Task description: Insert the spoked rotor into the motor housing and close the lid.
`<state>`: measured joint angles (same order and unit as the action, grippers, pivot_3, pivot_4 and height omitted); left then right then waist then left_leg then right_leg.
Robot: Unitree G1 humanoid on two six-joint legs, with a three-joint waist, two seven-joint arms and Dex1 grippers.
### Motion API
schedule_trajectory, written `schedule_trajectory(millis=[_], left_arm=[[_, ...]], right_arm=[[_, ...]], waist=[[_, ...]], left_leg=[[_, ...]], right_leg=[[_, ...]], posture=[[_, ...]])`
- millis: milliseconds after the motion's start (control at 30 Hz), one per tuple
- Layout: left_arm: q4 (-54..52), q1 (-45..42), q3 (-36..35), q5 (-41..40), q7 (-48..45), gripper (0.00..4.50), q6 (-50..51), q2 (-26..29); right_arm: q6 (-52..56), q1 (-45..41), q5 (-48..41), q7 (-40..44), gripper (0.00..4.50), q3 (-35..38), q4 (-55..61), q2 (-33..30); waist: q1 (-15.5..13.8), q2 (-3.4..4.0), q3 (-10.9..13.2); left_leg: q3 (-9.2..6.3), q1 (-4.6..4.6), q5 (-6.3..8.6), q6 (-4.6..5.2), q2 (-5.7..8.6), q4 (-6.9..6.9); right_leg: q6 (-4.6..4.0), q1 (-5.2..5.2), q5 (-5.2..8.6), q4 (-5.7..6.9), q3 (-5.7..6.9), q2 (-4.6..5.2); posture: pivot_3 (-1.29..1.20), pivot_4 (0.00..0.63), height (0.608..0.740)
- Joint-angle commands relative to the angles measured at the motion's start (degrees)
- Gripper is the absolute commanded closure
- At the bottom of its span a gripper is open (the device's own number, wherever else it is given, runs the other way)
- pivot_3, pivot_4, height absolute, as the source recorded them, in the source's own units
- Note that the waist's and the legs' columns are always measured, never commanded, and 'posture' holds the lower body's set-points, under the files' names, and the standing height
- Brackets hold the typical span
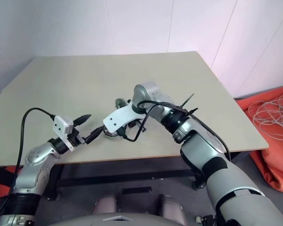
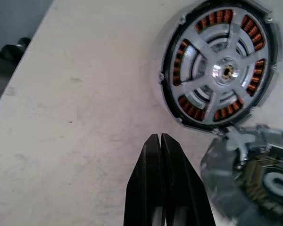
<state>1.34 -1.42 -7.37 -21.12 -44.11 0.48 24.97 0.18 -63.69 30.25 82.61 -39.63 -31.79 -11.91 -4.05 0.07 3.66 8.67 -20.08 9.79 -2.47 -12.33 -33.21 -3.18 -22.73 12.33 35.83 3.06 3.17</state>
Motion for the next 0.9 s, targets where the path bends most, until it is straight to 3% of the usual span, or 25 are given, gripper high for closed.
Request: schedule_trajectory(millis=[33,67,167,367,533,900], left_arm=[[-1.0,-0.5,-0.6,0.1,0.1,0.0,-1.1,0.2],[-1.0,-0.5,-0.6,0.1,0.2,0.0,-1.2,0.2],[-0.9,-0.3,-0.7,0.1,0.2,0.0,-1.3,0.2],[0.0,0.1,-1.4,-0.1,-0.3,0.0,-1.9,0.6],[0.9,0.1,-2.1,-0.2,-0.7,0.0,-2.3,1.1],[0.6,2.0,-3.9,-0.7,-1.1,0.0,-2.4,2.3]], right_arm=[[0.8,-0.5,-2.7,-1.2,4.5,2.2,2.1,0.7],[1.3,-0.3,-3.6,-0.3,4.5,2.5,3.2,0.5],[3.4,0.4,-5.5,1.9,3.88,2.9,6.3,-0.5],[12.0,4.8,-10.8,9.3,1.79,3.2,20.6,-5.7],[17.3,6.5,-13.3,5.9,0.08,3.2,24.7,-5.9],[30.1,3.9,-8.7,-0.9,0.03,-2.5,19.0,-0.2]], waist=[[0.0,0.0,0.0],[0.0,0.0,0.0],[-0.1,0.0,0.0],[-0.4,-0.04,0.0],[-0.3,-0.04,0.0],[-0.5,-0.06,0.0]], left_leg=[[0.0,0.0,0.0,0.0,0.0,0.0],[0.0,-0.01,0.0,0.0,0.0,0.01],[0.01,-0.04,0.0,0.01,0.01,0.02],[0.0,-0.02,0.01,0.02,0.03,0.02],[0.0,0.1,-0.01,-0.01,-0.01,0.02],[-0.05,0.1,-0.02,-0.03,0.0,0.03]], right_leg=[[0.0,-0.01,0.0,0.0,0.0,0.0],[-0.06,-0.01,-0.03,0.0,0.0,0.0],[-0.28,0.01,-0.16,-0.04,0.0,0.0],[-0.25,0.05,-0.15,-0.07,0.0,0.0],[0.05,0.08,0.03,-0.02,0.0,-0.02],[0.06,0.13,0.03,-0.04,0.0,-0.01]], posture=[[0.0,0.0,0.74],[0.0,0.0,0.74],[0.0,0.0,0.74],[0.0,0.0,0.74],[0.0,0.0,0.74],[0.0,0.0,0.74]])
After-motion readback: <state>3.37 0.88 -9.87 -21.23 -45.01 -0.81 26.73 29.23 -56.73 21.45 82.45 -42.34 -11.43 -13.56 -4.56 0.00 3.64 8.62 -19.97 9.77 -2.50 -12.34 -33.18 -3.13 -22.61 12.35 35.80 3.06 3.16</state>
